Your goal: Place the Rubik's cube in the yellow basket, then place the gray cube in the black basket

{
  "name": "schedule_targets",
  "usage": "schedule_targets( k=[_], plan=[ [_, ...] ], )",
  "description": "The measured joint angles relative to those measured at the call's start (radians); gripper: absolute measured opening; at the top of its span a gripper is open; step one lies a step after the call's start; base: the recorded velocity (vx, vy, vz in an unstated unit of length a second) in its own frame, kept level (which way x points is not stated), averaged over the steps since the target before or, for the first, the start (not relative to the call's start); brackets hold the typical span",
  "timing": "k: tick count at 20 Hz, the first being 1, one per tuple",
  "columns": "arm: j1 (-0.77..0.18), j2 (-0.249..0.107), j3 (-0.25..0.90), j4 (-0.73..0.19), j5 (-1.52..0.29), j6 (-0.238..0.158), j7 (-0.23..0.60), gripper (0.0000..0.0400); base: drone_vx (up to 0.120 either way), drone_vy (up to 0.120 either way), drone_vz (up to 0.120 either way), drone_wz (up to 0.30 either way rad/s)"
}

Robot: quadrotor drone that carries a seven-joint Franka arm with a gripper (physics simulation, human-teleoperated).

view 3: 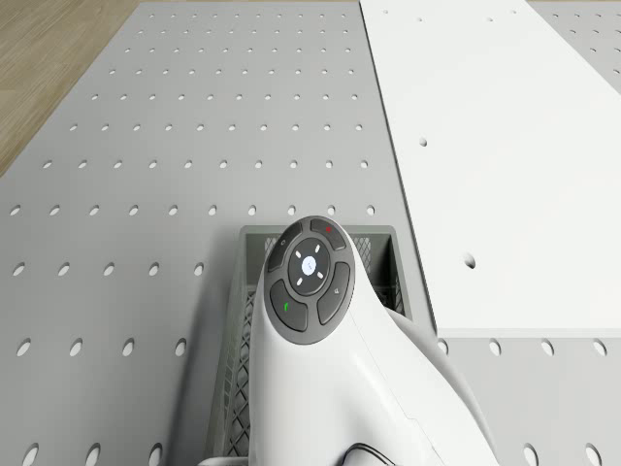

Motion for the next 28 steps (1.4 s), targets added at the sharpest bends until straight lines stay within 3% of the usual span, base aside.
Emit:
schedule_targets(
  k=[18,23,28],
  plan=[
    [-0.045,0.041,-0.206,0.11,-0.197,0.088,-0.011,0.025,0.0,0.0,0.0,0.0],
    [-0.043,0.053,-0.22,0.12,-0.214,0.087,-0.016,0.0349,0.0,0.0,0.0,0.0],
    [-0.026,0.053,-0.186,0.093,-0.185,0.059,-0.019,0.0385,0.0,0.0,0.0,0.0]
  ],
)
